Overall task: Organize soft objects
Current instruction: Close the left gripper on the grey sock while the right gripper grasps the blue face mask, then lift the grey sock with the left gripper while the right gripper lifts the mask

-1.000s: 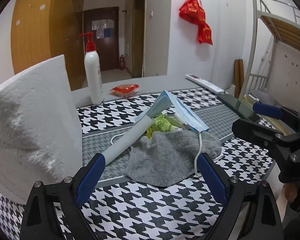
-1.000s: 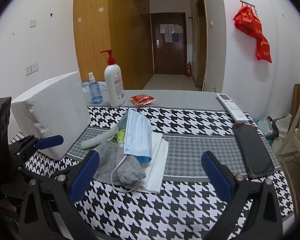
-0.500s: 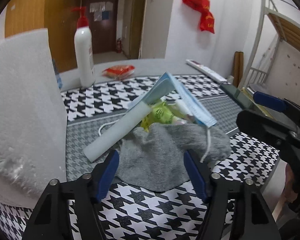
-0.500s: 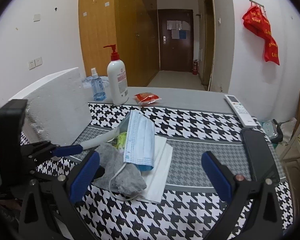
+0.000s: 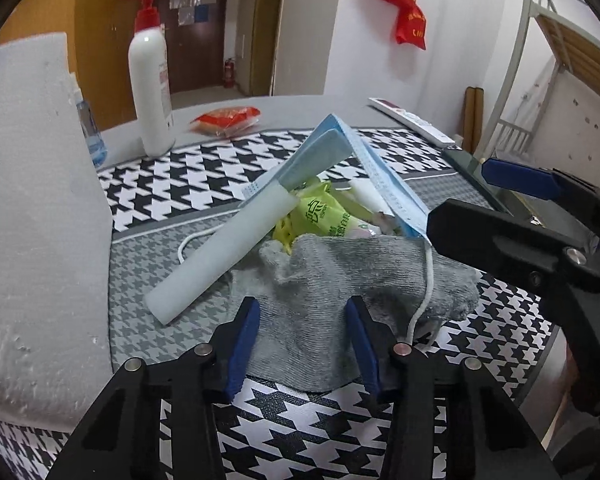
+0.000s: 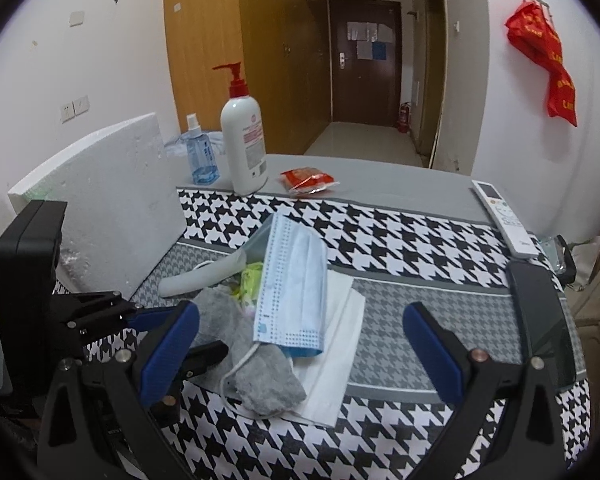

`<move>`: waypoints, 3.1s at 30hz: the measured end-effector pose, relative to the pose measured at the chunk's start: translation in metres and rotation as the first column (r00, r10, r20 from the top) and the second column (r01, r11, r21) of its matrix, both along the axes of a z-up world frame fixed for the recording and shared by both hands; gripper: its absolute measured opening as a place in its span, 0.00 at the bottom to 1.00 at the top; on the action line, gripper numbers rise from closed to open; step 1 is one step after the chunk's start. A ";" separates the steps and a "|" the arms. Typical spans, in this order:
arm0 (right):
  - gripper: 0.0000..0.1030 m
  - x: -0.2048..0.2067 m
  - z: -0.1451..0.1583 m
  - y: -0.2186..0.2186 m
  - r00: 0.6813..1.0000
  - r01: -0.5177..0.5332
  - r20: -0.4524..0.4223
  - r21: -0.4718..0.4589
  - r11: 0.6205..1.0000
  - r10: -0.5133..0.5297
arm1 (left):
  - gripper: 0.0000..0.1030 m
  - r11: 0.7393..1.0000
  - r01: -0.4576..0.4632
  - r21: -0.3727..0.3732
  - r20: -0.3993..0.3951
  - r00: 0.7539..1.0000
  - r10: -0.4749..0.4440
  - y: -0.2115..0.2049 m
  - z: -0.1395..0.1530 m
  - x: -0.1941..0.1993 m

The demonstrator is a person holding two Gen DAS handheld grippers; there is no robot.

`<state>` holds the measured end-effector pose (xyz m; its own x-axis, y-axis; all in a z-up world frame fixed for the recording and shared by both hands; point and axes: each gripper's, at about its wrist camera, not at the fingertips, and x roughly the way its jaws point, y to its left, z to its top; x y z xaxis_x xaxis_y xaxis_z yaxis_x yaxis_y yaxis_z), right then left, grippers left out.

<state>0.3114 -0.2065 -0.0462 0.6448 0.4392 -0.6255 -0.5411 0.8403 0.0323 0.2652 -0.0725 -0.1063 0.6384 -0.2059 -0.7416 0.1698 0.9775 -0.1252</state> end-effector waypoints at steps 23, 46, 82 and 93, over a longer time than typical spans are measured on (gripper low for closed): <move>0.73 0.035 -0.015 0.013 0.994 -0.045 -0.104 0.004 0.999 0.045 | 0.14 0.987 0.097 -0.127 0.058 0.994 -0.090 0.004 0.009 -0.008; 0.29 0.053 -0.021 0.003 0.987 0.079 -0.135 -0.040 0.996 -0.084 | 0.14 0.979 0.108 -0.173 0.089 0.992 -0.094 0.009 0.015 -0.020; 0.06 0.008 0.035 -0.047 0.989 0.149 -0.021 0.092 0.985 -0.148 | 0.06 0.986 0.139 -0.092 0.141 0.982 -0.125 -0.012 0.024 -0.044; 0.06 -0.007 0.029 -0.065 0.985 0.174 -0.040 0.118 0.978 -0.171 | 0.56 0.991 0.100 -0.093 0.134 0.987 -0.087 -0.010 0.028 -0.055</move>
